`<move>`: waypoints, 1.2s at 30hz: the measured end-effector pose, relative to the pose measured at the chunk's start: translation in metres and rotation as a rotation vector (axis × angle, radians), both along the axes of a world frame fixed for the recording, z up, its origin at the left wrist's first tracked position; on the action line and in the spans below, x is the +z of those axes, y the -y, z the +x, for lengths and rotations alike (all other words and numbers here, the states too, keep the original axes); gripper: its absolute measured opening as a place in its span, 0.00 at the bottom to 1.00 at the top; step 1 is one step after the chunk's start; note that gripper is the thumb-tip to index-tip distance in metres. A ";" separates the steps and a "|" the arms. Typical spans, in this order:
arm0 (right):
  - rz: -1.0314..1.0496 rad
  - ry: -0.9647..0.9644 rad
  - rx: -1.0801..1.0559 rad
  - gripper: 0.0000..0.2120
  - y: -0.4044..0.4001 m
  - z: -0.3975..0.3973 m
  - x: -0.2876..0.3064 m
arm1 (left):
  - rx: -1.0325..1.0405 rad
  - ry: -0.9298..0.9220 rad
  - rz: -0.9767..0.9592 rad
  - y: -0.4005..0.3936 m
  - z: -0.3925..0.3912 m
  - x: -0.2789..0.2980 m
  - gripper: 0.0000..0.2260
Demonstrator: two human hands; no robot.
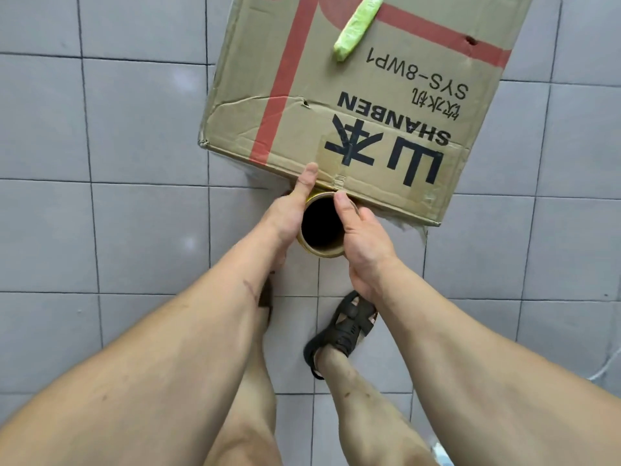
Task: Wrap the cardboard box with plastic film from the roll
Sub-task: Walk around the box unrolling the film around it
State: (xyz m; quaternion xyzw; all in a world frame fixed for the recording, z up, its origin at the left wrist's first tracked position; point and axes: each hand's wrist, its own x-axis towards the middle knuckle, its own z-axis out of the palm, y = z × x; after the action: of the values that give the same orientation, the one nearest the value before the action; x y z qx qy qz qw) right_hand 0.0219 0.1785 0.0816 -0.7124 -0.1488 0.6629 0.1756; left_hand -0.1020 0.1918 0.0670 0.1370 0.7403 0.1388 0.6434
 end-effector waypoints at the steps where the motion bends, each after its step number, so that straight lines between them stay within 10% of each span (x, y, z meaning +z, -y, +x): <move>1: -0.005 -0.009 -0.024 0.25 0.001 0.001 -0.001 | -0.020 0.043 -0.022 -0.001 0.001 0.002 0.42; 8: -0.087 0.029 0.032 0.44 0.029 0.013 0.000 | -0.161 0.161 -0.209 0.007 0.010 0.014 0.45; 20: -0.082 0.005 0.064 0.16 0.014 0.060 0.009 | 0.048 0.250 -0.246 0.013 0.051 0.010 0.48; 26: -0.109 -0.026 0.066 0.38 0.009 0.069 0.006 | 0.069 0.077 -0.152 0.014 0.074 0.009 0.62; 32: -0.092 -0.010 0.188 0.21 0.010 0.109 0.003 | 0.107 0.167 -0.199 0.037 0.102 0.008 0.62; 36: -0.073 -0.018 0.299 0.29 0.018 0.119 -0.003 | 0.102 0.059 -0.174 0.047 0.112 0.001 0.65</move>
State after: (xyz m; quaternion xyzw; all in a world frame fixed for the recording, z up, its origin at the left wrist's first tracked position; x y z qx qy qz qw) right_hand 0.1405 0.1602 0.0786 -0.6823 -0.2278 0.6929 0.0503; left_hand 0.0100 0.1447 0.0676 0.0387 0.7362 0.1105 0.6666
